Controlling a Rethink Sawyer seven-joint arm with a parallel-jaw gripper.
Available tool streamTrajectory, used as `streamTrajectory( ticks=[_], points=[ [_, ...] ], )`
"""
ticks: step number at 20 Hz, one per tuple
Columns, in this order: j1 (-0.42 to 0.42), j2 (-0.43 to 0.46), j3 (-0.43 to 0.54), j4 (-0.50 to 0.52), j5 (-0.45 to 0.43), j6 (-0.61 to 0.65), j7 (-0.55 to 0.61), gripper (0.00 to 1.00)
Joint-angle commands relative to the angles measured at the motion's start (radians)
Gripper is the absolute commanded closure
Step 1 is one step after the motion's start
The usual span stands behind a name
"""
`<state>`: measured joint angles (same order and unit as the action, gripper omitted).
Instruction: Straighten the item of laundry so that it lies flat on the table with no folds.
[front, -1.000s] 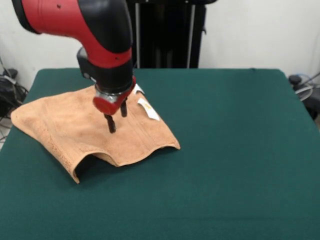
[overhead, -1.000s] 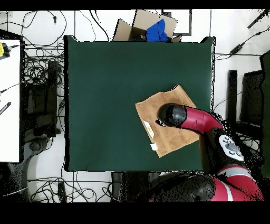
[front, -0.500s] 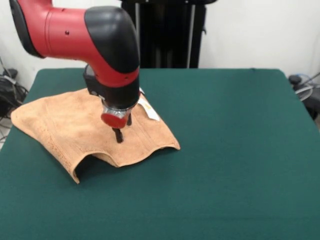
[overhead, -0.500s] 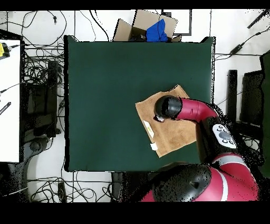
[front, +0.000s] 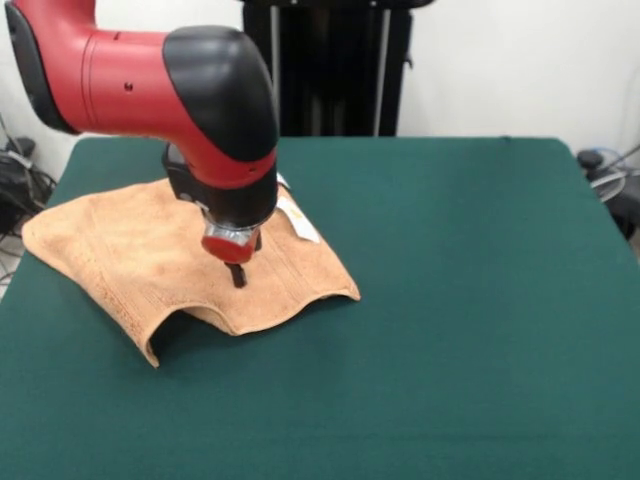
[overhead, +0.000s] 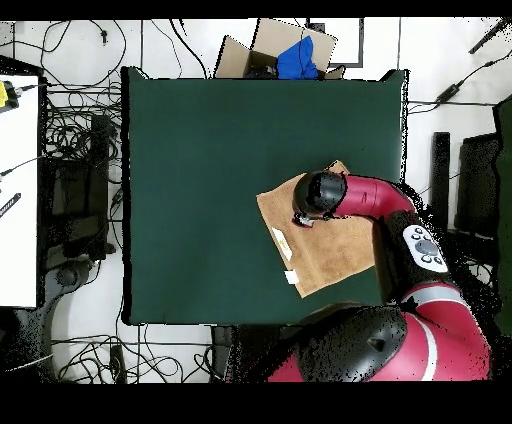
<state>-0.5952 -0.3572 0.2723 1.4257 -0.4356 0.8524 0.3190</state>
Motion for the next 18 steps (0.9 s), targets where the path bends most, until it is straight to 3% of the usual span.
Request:
streamTrajectory(
  ticks=[1, 10, 13, 18],
  points=[
    [-0.068, 0.143, 0.132, -0.005, -0.060, -0.076, -0.127, 0.00],
    [-0.225, 0.337, 0.148, 0.072, -0.034, -0.231, -0.017, 0.00],
    [-0.242, 0.339, 0.156, 0.100, -0.049, -0.290, 0.008, 0.00],
    [-0.243, 0.348, 0.141, 0.102, -0.037, -0.279, 0.076, 0.00]
  ],
)
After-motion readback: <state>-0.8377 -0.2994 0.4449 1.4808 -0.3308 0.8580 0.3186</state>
